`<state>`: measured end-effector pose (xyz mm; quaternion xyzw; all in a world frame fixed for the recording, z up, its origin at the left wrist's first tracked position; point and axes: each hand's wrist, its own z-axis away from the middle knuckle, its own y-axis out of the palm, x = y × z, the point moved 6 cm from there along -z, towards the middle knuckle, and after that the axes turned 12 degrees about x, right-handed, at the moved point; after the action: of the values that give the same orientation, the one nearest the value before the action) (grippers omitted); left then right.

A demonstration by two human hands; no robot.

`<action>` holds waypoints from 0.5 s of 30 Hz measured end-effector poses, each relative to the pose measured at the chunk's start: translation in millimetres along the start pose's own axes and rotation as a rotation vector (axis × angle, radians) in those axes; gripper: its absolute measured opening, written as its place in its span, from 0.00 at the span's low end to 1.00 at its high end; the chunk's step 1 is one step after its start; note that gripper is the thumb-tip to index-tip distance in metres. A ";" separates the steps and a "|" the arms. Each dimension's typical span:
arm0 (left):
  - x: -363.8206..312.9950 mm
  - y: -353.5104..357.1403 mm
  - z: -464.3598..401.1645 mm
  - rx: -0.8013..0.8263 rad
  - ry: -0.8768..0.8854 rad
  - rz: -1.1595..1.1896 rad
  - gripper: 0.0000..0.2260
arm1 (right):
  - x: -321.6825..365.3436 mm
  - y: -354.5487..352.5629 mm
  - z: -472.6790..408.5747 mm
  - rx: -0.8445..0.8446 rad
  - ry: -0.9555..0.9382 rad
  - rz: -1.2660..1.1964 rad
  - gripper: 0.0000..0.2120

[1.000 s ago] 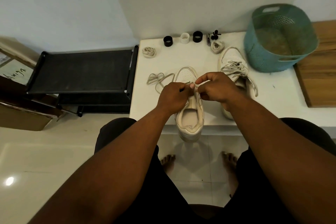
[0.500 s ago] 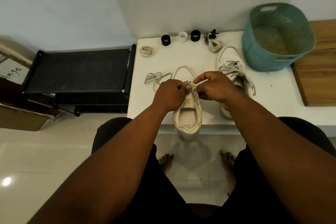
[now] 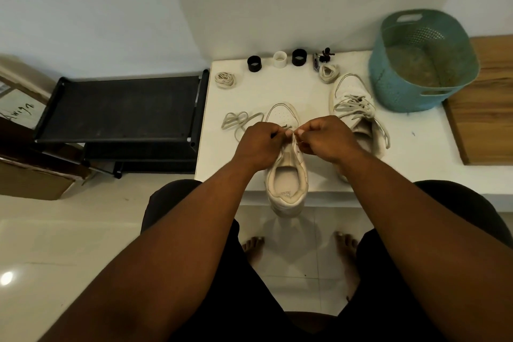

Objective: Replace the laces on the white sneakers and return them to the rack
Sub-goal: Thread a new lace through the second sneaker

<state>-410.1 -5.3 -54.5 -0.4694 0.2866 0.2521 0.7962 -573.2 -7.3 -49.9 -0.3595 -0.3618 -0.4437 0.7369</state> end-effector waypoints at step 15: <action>12.7 -13.9 18.5 -0.026 0.189 0.068 0.30 | 26.0 -3.9 16.9 -0.156 -0.222 -0.748 0.09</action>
<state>-387.7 6.8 -47.6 -0.4914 0.3729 0.2371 0.7505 -571.5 -4.5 -18.9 -0.3035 -0.5104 -0.6659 0.4516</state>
